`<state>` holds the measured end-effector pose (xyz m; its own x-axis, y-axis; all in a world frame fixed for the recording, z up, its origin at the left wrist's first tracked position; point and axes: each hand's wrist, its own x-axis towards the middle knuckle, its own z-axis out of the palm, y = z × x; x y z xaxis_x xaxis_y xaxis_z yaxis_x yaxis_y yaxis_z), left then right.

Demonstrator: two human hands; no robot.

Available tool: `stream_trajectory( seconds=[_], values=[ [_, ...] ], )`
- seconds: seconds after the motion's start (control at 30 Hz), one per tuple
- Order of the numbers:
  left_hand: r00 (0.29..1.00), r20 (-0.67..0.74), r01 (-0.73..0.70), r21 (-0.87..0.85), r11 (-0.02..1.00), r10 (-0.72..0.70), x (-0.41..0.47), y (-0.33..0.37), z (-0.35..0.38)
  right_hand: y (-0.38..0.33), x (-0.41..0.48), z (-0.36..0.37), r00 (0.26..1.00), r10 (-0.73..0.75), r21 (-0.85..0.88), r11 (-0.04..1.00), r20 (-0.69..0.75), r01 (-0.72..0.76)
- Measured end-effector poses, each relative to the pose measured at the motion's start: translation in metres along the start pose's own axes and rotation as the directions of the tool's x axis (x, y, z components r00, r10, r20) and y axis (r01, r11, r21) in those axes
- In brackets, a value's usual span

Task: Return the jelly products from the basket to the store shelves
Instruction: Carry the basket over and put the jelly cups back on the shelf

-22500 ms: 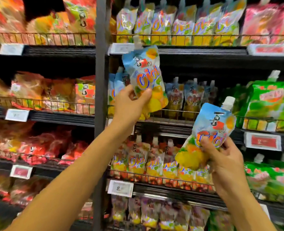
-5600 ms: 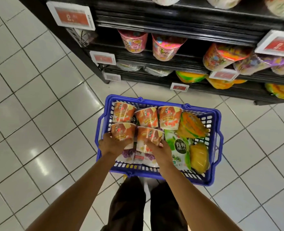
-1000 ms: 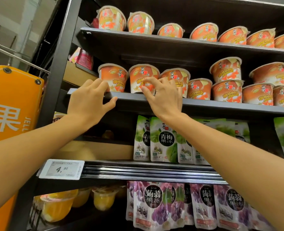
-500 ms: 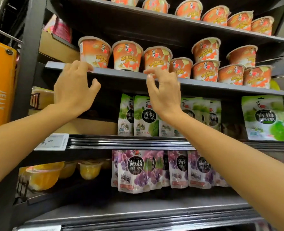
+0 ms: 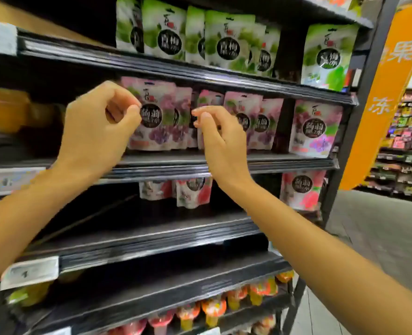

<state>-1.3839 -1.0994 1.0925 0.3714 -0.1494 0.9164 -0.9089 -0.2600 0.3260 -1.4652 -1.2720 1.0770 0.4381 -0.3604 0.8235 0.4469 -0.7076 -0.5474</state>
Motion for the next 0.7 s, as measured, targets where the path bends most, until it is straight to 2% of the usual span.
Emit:
stream_trajectory(
  seconds=[0.1,0.17,0.3,0.4,0.53,0.6,0.7],
  values=[
    [0.985,0.074,0.163,-0.083,0.983,-0.157,-0.073,0.002,0.007,0.025,-0.065,-0.012,0.988,0.152,0.070,0.986,0.034,-0.154],
    [0.951,0.154,0.288,-0.115,0.951,-0.270,-0.133,-0.004,0.013,0.049,-0.114,-0.019,0.964,0.253,0.083,0.962,0.084,-0.259],
    [0.805,0.301,0.555,-0.074,0.829,-0.512,-0.263,-0.017,0.029,0.102,-0.218,-0.032,0.870,0.452,0.036,0.883,0.198,-0.468],
    [0.621,0.361,0.743,0.010,0.669,-0.695,-0.364,-0.030,0.039,0.142,-0.299,-0.036,0.752,0.583,-0.074,0.802,0.307,-0.592],
    [0.348,0.465,0.880,0.137,0.455,-0.814,-0.485,-0.048,0.041,0.185,-0.402,-0.031,0.591,0.721,-0.181,0.676,0.361,-0.714],
    [0.239,0.481,0.914,0.181,0.362,-0.843,-0.535,-0.059,0.039,0.207,-0.453,-0.021,0.473,0.796,-0.277,0.585,0.377,-0.763],
    [0.037,0.463,0.948,0.263,0.177,-0.886,-0.606,-0.080,0.042,0.245,-0.525,-0.004,0.273,0.890,-0.363,0.406,0.364,-0.838]
  ],
)
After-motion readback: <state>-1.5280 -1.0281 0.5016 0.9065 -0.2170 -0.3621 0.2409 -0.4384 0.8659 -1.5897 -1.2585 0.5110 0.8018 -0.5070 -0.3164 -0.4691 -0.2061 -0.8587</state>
